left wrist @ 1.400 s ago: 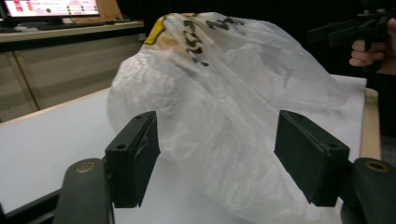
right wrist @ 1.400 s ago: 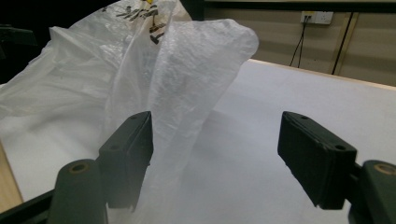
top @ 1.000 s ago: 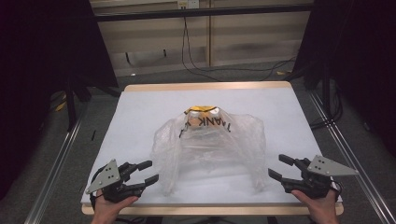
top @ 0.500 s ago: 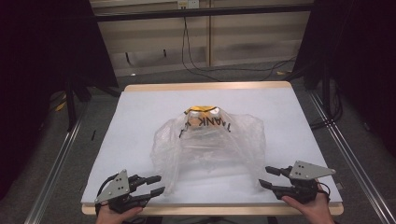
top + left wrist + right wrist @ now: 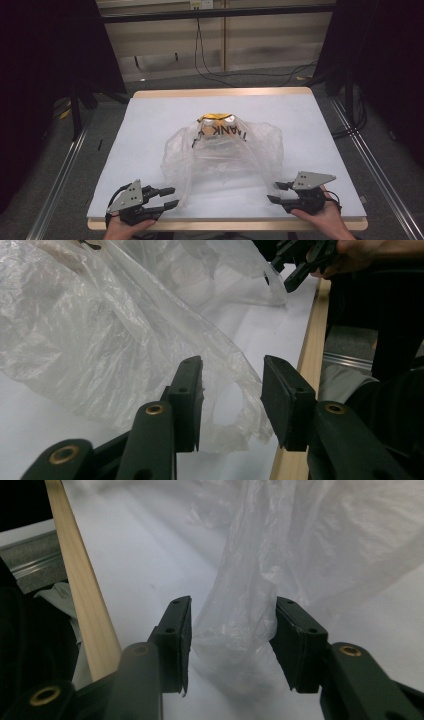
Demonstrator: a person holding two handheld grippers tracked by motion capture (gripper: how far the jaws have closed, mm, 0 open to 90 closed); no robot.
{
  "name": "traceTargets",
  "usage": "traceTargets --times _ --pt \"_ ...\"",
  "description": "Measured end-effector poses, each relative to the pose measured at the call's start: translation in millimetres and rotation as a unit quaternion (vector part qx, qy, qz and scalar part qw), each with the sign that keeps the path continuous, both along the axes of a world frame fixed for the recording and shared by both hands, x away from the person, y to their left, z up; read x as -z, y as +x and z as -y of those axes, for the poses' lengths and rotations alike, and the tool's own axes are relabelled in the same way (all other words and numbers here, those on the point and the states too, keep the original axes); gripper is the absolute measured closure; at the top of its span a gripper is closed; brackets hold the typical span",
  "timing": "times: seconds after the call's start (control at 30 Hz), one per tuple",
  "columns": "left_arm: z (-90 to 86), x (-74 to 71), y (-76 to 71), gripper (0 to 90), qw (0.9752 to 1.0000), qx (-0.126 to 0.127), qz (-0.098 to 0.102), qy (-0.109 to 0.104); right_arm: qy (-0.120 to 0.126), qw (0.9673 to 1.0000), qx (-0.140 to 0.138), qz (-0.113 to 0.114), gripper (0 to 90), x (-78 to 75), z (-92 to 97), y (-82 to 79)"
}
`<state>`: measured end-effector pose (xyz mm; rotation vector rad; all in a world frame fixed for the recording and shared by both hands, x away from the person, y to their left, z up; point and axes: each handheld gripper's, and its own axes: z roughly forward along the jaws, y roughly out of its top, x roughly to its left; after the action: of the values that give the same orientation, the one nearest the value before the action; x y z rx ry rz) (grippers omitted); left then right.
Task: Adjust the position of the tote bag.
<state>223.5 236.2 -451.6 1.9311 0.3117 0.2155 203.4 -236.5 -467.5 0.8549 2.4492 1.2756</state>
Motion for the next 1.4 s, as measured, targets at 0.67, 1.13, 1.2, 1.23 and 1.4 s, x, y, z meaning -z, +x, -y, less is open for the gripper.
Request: traceTargets --times 0.67,1.13,1.2,1.23,1.4 --pt "8.2 6.2 -1.9 54.5 0.9995 0.011 -0.019 0.023 -0.031 0.9982 -0.013 -0.050 85.7 11.4 -5.6 9.0" --pt "25.4 19.2 7.5 61.2 0.9927 0.030 -0.039 0.110 -0.003 0.9995 -0.004 -0.031 86.9 5.1 0.3 7.2" --pt "26.0 20.4 8.3 65.2 0.9922 0.036 -0.046 0.110 -0.006 0.9994 -0.004 -0.032 86.9 5.1 -0.4 6.7" --pt "26.9 21.1 8.8 67.6 0.9914 0.039 -0.050 0.115 -0.006 0.9995 -0.004 -0.031 86.9 5.0 -0.6 6.6" --pt "26.7 21.7 10.9 71.5 0.9881 0.037 -0.070 0.132 0.002 0.9996 -0.002 -0.026 86.9 3.8 0.5 6.2"
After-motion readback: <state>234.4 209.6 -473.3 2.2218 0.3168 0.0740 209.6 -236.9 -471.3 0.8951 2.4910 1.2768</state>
